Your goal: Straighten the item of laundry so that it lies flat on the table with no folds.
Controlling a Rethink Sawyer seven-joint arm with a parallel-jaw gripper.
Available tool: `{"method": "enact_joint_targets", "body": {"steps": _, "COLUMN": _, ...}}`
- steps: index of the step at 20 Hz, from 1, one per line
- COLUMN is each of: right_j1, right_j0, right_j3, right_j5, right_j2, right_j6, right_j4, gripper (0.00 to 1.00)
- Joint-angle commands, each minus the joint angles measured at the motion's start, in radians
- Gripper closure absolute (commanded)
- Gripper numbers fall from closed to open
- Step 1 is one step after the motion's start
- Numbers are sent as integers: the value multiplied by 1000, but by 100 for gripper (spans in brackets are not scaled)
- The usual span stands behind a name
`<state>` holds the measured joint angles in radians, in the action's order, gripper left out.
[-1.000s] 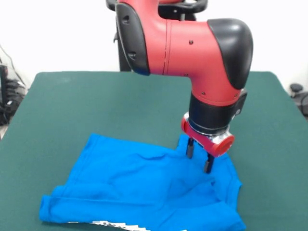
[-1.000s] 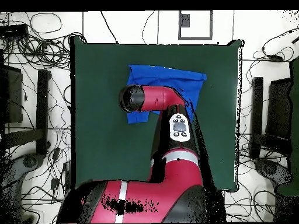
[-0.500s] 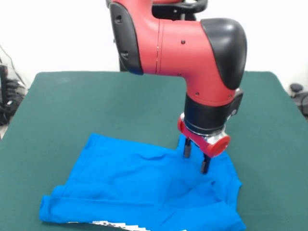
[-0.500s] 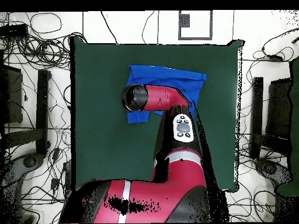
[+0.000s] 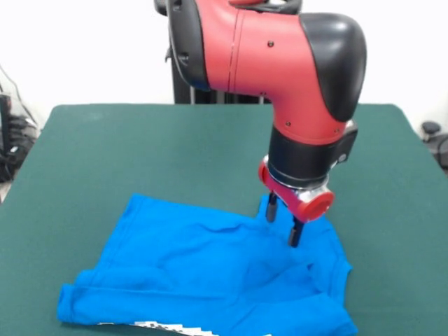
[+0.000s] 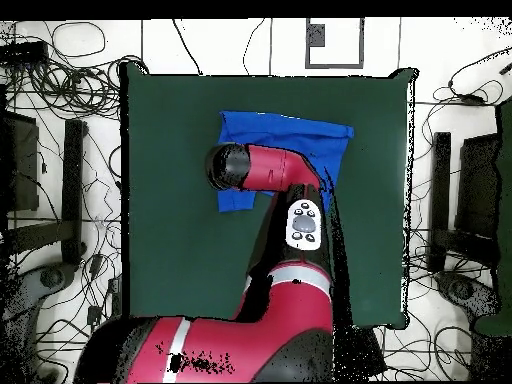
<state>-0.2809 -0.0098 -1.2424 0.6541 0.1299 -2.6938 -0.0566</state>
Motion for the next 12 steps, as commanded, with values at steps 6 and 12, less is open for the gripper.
{"method": "enact_joint_targets", "body": {"steps": 6, "right_j1": 78, "right_j0": 73, "right_j3": -45, "right_j5": -64, "right_j2": 102, "right_j6": -432, "right_j4": -203, "gripper": 0}}
{"method": "enact_joint_targets", "body": {"steps": 12, "right_j1": 127, "right_j0": 65, "right_j3": -9, "right_j5": -68, "right_j2": 113, "right_j6": -436, "right_j4": -261, "gripper": 0}}
